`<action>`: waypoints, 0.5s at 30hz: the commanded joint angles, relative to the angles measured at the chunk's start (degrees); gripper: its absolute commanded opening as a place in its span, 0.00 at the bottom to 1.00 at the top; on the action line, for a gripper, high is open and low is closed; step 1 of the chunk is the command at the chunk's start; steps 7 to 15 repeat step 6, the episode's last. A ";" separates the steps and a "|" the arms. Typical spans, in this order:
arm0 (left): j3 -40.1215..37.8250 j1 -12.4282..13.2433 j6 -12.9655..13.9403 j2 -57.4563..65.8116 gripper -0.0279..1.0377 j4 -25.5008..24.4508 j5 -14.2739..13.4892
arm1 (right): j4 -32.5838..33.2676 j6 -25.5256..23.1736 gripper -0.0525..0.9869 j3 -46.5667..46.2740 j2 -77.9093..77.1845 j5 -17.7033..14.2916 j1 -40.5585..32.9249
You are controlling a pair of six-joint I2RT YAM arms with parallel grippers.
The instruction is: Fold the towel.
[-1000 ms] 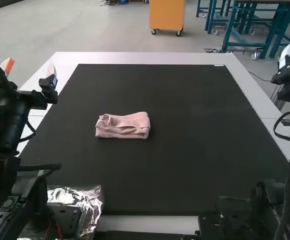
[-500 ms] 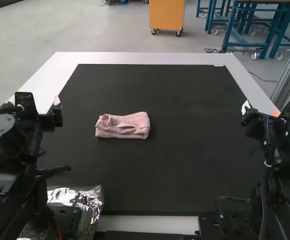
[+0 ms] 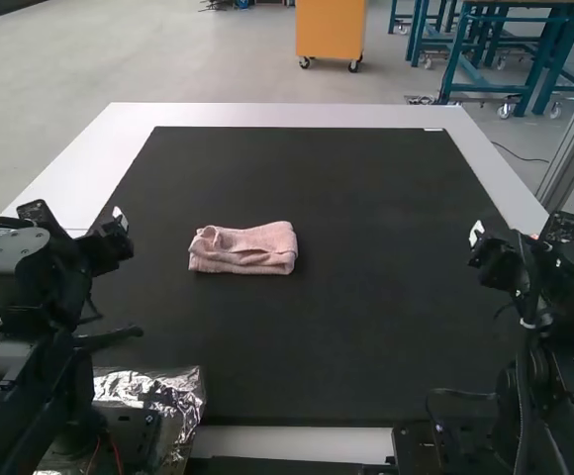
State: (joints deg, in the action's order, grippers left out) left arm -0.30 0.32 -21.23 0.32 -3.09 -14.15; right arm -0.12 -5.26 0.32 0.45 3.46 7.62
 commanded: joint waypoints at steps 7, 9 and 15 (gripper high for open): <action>0.30 0.12 -2.85 -0.32 0.94 -0.16 -0.70 | 0.47 0.77 0.93 -0.40 -0.45 0.49 0.38; 0.30 0.12 -2.85 -0.32 0.94 -0.16 -0.70 | 0.47 0.77 0.93 -0.40 -0.45 0.49 0.38; 0.30 0.12 -2.85 -0.32 0.94 -0.16 -0.70 | 0.47 0.77 0.93 -0.40 -0.45 0.49 0.38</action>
